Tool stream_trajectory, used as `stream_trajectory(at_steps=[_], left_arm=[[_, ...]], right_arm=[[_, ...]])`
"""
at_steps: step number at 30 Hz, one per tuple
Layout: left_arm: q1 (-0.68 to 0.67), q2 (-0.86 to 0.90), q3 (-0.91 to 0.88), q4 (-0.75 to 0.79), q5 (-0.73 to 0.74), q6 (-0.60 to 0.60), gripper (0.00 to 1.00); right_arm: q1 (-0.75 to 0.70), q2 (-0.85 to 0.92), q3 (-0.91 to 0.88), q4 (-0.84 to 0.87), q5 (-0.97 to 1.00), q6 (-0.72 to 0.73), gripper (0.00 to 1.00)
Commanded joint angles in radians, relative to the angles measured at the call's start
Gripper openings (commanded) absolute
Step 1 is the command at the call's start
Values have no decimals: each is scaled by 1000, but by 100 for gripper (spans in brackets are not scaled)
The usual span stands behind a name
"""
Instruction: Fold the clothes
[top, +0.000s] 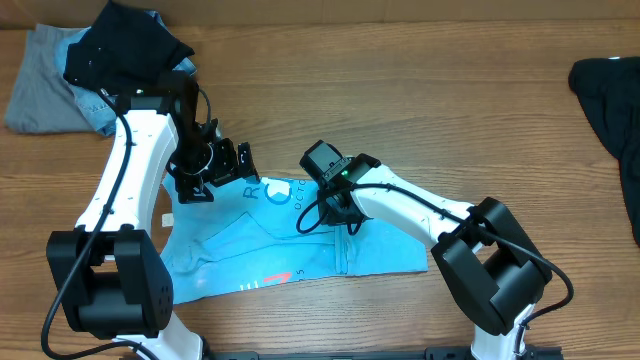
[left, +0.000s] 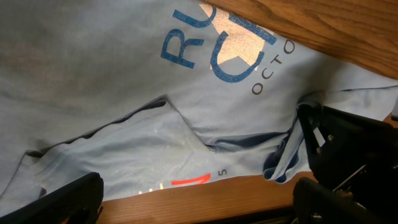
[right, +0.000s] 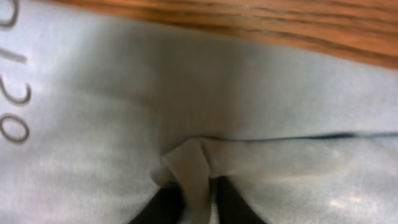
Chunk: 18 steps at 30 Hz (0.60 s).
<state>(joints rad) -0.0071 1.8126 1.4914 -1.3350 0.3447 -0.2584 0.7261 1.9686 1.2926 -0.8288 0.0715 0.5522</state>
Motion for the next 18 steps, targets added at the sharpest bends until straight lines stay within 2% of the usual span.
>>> stream_trajectory(at_steps=[1, 2, 8, 18], left_arm=[[-9, -8, -4, 0, -5, 20, 100], [-9, -8, -4, 0, -5, 20, 100], [-8, -8, -4, 1, -11, 19, 100], [-8, -8, -4, 1, -15, 19, 100]], right_arm=[[-1, 9, 4, 12, 18, 23, 8], [-1, 9, 4, 16, 17, 25, 4], [-2, 8, 33, 5, 18, 46, 4], [-3, 6, 188, -105, 16, 74, 4]])
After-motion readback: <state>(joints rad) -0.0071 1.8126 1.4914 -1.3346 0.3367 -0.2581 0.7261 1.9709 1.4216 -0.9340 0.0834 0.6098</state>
